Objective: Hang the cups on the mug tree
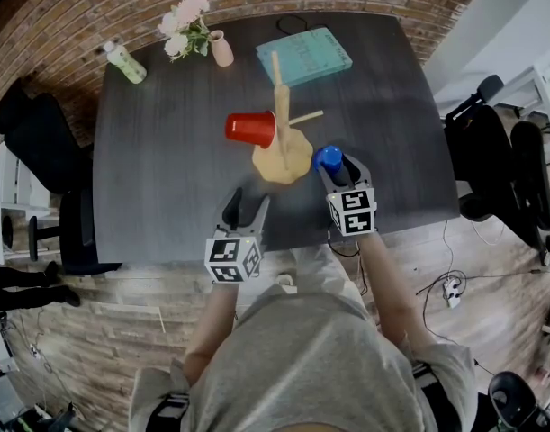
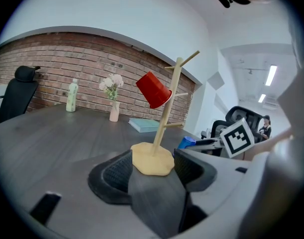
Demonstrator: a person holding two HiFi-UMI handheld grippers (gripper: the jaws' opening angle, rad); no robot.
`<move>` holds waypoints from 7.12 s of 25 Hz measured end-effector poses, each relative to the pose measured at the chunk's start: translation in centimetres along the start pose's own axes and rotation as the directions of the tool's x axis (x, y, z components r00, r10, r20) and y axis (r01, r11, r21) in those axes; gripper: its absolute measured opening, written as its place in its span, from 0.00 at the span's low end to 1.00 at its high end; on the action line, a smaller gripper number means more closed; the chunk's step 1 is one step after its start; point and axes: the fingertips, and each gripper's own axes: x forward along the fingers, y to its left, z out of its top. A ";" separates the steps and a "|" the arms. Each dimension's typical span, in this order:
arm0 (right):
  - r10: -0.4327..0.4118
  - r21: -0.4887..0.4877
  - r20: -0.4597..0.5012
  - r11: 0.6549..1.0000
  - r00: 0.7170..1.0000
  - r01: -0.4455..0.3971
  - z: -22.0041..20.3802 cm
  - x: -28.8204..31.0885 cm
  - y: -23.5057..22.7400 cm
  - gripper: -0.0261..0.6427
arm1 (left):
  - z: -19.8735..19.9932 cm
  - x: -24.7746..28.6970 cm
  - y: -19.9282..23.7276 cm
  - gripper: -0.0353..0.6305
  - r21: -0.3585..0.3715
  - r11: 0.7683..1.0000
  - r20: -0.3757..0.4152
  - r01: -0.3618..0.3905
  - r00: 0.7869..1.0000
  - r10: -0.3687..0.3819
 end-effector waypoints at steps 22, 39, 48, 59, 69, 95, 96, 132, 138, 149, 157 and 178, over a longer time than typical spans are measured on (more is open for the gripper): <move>0.004 -0.051 0.206 0.999 0.979 0.007 10.3 -5.7 0.4 0.36 | 1.6 -2.5 -0.8 0.44 0.018 1.000 0.058 0.008 0.998 -0.009; -0.044 -0.100 0.318 0.992 0.947 0.080 17.3 -9.0 -1.5 0.36 | 2.4 -4.0 -1.3 0.44 0.033 0.999 0.081 0.018 0.997 -0.021; -0.036 -0.144 0.368 0.985 0.929 0.095 21.1 -9.8 -1.2 0.36 | 3.1 -4.3 -1.6 0.44 0.042 0.999 0.093 0.027 0.995 -0.031; -0.027 -0.163 0.399 0.981 0.917 0.100 22.8 -10.4 -0.8 0.36 | 3.4 -4.7 -1.7 0.44 0.042 0.999 0.107 0.026 0.994 -0.031; 0.010 -0.142 0.379 0.989 0.925 0.047 22.1 -9.0 1.1 0.36 | 3.2 -5.1 -1.9 0.44 0.042 0.999 0.103 0.022 0.994 -0.026; 0.059 -0.023 0.324 0.998 0.944 -0.055 20.3 -5.9 2.3 0.40 | 2.4 -4.7 -1.6 0.44 0.031 0.999 0.084 0.023 0.996 -0.026; 0.055 -0.019 0.320 0.998 0.946 -0.052 20.2 -5.9 2.2 0.41 | 2.4 -4.8 -1.6 0.44 0.031 0.999 0.084 0.023 0.996 -0.025; 0.092 0.055 0.327 0.992 0.941 -0.116 8.1 -22.2 14.2 0.06 | 3.3 -17.5 -5.3 0.18 0.067 0.998 0.199 -0.010 0.980 -0.004; 0.130 0.051 0.342 0.986 0.931 -0.157 6.2 -26.7 15.3 0.04 | 2.5 -20.8 -7.6 0.10 0.045 0.998 0.223 -0.044 0.974 0.033; 0.195 0.022 0.356 0.976 0.914 -0.217 2.8 -36.5 17.3 0.04 | -0.5 -27.9 -15.1 0.07 0.049 0.998 0.227 -0.038 0.974 0.025; 0.212 0.016 0.376 0.972 0.902 -0.234 0.1 -42.5 18.6 0.04 | -3.3 -32.0 -19.1 0.07 0.062 0.998 0.217 -0.028 0.976 0.014; 0.183 0.032 0.413 0.976 0.892 -0.214 -4.4 -50.3 20.7 0.04 | -6.9 -38.9 -24.0 0.07 0.094 0.995 0.236 -0.023 0.972 0.001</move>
